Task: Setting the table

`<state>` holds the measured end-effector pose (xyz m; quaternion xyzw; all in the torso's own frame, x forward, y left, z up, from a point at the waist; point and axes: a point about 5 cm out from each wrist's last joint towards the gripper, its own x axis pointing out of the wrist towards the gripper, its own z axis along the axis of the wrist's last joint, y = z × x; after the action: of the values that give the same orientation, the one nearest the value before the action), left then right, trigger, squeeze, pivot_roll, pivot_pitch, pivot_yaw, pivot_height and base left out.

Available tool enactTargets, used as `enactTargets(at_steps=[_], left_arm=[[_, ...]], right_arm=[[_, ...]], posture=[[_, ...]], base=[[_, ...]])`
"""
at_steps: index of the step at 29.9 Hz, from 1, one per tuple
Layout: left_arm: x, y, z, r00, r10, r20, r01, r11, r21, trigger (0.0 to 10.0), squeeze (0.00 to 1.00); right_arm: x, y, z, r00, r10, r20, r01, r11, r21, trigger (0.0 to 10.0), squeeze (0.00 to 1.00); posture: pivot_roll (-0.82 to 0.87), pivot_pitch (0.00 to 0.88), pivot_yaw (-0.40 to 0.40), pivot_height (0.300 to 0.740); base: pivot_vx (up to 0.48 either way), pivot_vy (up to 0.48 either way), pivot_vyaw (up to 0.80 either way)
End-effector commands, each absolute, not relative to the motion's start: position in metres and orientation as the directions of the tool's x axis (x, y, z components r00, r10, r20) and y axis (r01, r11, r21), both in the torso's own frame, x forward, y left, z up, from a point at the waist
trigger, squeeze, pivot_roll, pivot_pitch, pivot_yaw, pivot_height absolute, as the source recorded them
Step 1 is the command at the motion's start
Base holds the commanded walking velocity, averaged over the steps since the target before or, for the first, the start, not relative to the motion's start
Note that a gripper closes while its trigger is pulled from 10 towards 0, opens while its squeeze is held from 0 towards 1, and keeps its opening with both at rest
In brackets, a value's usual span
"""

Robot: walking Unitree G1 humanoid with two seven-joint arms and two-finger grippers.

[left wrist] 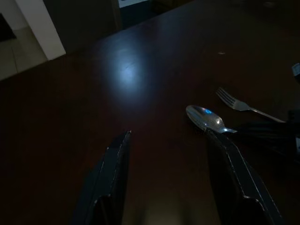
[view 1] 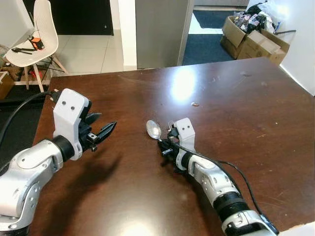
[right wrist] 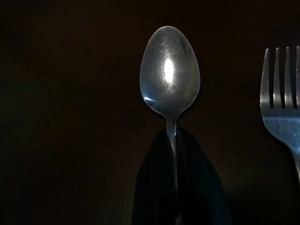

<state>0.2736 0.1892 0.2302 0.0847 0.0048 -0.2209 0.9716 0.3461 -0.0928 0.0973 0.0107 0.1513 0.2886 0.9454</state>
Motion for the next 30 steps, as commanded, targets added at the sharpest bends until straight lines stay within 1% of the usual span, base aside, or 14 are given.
enactTargets(at_steps=[1, 7, 9, 10, 11, 12, 13, 14, 15, 17, 18, 24, 28, 30], left_arm=[[0.271, 0.186, 0.227, 0.900, -0.431, -0.059, 0.435, 0.886, 0.162, 10.0, 0.00], [0.273, 0.182, 0.224, 0.905, -0.423, -0.052, 0.426, 0.893, 0.145, 10.0, 0.00], [0.274, 0.184, 0.224, 0.916, -0.398, -0.040, 0.400, 0.907, 0.134, 10.0, 0.00], [0.274, 0.184, 0.224, 0.916, -0.398, -0.040, 0.400, 0.907, 0.134, 10.0, 0.00], [0.278, 0.186, 0.223, 0.931, -0.364, -0.035, 0.366, 0.922, 0.125, 10.0, 0.00], [0.278, 0.186, 0.223, 0.931, -0.364, -0.035, 0.366, 0.922, 0.125, 10.0, 0.00], [0.280, 0.186, 0.223, 0.939, -0.343, -0.031, 0.344, 0.930, 0.126, 10.0, 0.00], [0.280, 0.186, 0.223, 0.939, -0.343, -0.031, 0.344, 0.930, 0.126, 10.0, 0.00], [0.286, 0.188, 0.223, 0.963, -0.269, -0.008, 0.268, 0.957, 0.113, 10.0, 0.00], [0.288, 0.188, 0.223, 0.969, -0.246, -0.002, 0.245, 0.963, 0.111, 10.0, 0.00], [0.288, 0.187, 0.221, 0.969, -0.245, -0.001, 0.244, 0.964, 0.110, 10.0, 0.00], [0.284, 0.178, 0.211, 0.954, -0.298, -0.020, 0.298, 0.948, 0.112, 10.0, 0.00], [0.285, 0.170, 0.200, 0.954, -0.298, -0.034, 0.300, 0.947, 0.116, 10.0, 0.00], [0.286, 0.170, 0.198, 0.955, -0.293, -0.038, 0.296, 0.948, 0.117, 10.0, 0.00]], right_arm=[[0.313, -0.113, 0.034, 0.681, 0.476, -0.557, -0.460, 0.869, 0.181, 0.0, 0.00], [0.317, -0.117, 0.051, 0.744, 0.488, -0.457, -0.449, 0.871, 0.199, 0.0, 0.00], [0.319, -0.114, 0.072, 0.792, 0.503, -0.345, -0.465, 0.864, 0.193, 0.0, 0.00], [0.319, -0.114, 0.072, 0.792, 0.503, -0.345, -0.465, 0.864, 0.193, 0.0, 0.00], [0.320, -0.112, 0.095, 0.821, 0.530, -0.213, -0.496, 0.847, 0.194, 0.0, 0.00], [0.320, -0.112, 0.095, 0.821, 0.530, -0.213, -0.496, 0.847, 0.194, 0.0, 0.00], [0.319, -0.110, 0.108, 0.825, 0.549, -0.136, -0.523, 0.832, 0.188, 0.0, 0.00], [0.319, -0.110, 0.108, 0.825, 0.549, -0.136, -0.523, 0.832, 0.188, 0.0, 0.00], [0.315, -0.110, 0.139, 0.830, 0.557, 0.021, -0.556, 0.823, 0.121, 9.0, 0.00], [0.314, -0.111, 0.147, 0.828, 0.558, 0.063, -0.561, 0.823, 0.091, 9.0, 0.00], [0.312, -0.111, 0.153, 0.835, 0.543, 0.092, -0.549, 0.833, 0.070, 10.0, 0.00], [0.299, -0.118, 0.151, 0.890, 0.448, 0.085, -0.452, 0.891, 0.046, 10.0, 0.00], [0.281, -0.139, 0.130, 0.955, 0.295, 0.026, -0.295, 0.955, 0.004, 10.0, 0.00], [0.277, -0.146, 0.125, 0.968, 0.253, 0.012, -0.253, 0.968, -0.001, 10.0, 0.00]], posture=[[0.11, 0.157, 0.051, 0.740], [0.09, 0.136, 0.055, 0.740], [0.07, 0.122, 0.058, 0.740], [0.07, 0.122, 0.058, 0.740], [0.07, 0.117, 0.063, 0.740], [0.07, 0.117, 0.063, 0.740], [0.07, 0.115, 0.069, 0.740], [0.07, 0.115, 0.069, 0.740], [0.07, 0.106, 0.090, 0.740], [0.06, 0.104, 0.089, 0.740], [0.04, 0.094, 0.084, 0.740], [0.00, 0.069, 0.076, 0.740], [-0.04, 0.000, 0.110, 0.740], [-0.04, 0.000, 0.117, 0.740]], base=[[0.000, 0.000, 0.00], [0.000, 0.000, 0.00], [0.000, 0.000, 0.00], [0.000, 0.000, 0.00], [0.000, 0.000, 0.00], [0.000, 0.000, 0.00], [0.000, 0.000, 0.00], [0.000, 0.000, 0.00], [0.000, 0.000, 0.00], [0.000, 0.000, 0.00], [0.000, 0.000, 0.00], [0.000, 0.000, 0.00], [0.000, 0.000, 0.00], [0.000, 0.000, 0.00]])
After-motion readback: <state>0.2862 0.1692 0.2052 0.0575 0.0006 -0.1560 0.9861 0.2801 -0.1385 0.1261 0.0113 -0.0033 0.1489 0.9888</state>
